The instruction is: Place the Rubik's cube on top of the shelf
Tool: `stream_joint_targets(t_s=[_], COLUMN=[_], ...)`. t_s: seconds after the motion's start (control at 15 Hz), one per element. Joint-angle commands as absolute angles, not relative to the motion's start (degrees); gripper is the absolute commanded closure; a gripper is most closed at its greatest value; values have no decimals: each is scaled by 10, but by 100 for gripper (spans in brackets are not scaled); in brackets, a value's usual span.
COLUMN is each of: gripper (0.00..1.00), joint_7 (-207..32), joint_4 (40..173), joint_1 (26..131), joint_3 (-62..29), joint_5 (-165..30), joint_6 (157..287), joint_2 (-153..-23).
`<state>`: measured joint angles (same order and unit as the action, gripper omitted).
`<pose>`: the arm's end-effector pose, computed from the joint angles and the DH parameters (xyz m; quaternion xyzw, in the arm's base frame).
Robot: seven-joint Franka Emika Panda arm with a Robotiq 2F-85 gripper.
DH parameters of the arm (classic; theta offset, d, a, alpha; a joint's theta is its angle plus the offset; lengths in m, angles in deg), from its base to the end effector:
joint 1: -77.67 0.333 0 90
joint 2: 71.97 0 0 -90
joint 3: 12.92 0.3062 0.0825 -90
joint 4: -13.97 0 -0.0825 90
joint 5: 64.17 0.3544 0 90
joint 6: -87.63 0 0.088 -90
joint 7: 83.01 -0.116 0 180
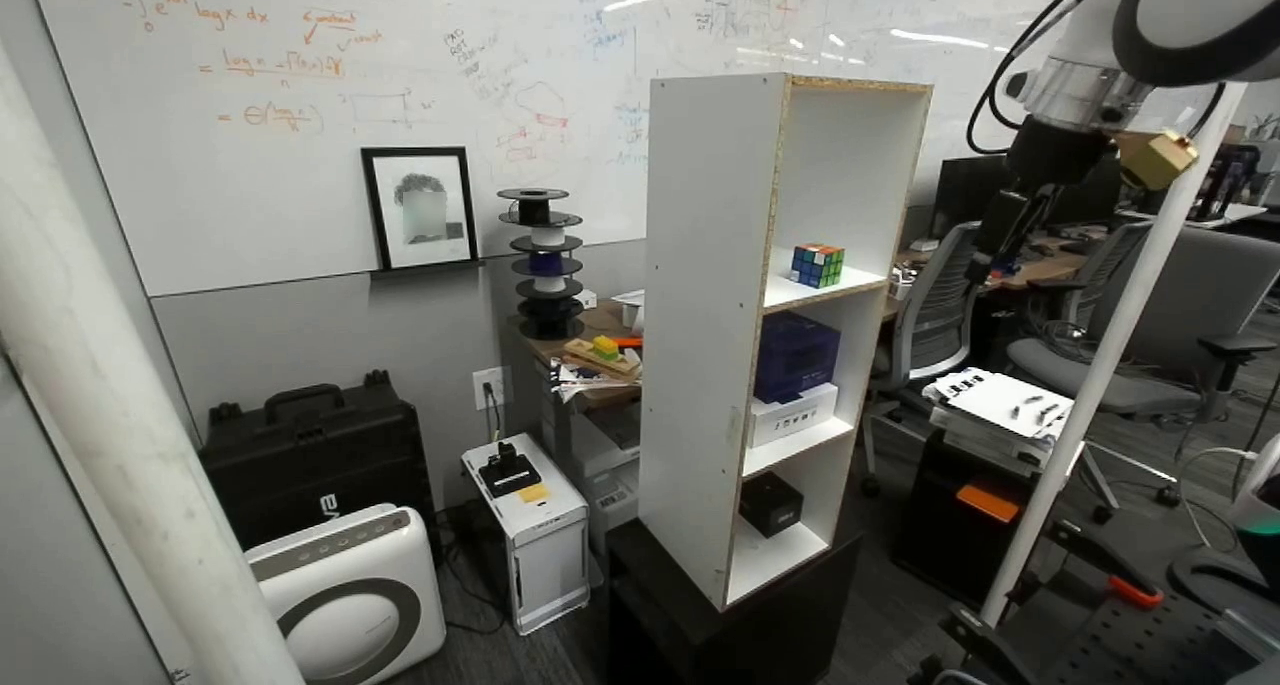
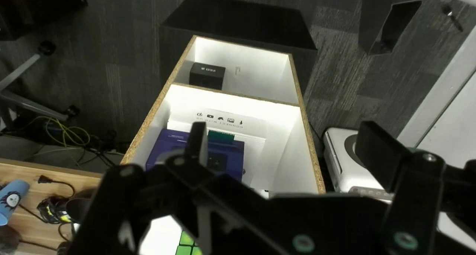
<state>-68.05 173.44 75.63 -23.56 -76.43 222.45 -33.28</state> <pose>0.3261 -0.0742 0.4184 0.9874 0.0984 0.1121 0.0528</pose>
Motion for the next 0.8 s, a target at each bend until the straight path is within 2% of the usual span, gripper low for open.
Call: stream_joint_targets(t_s=[0.0, 0.27, 0.73], gripper=[0, 0, 0], joint_7=[-616, -550, -486], joint_4=[1733, 1677, 1533], joint_1=[759, 794, 856], joint_3=[-285, -322, -327], joint_5=[-741, -678, -537], joint_6=[2332, 2404, 2503], joint_2=[-413, -523, -701])
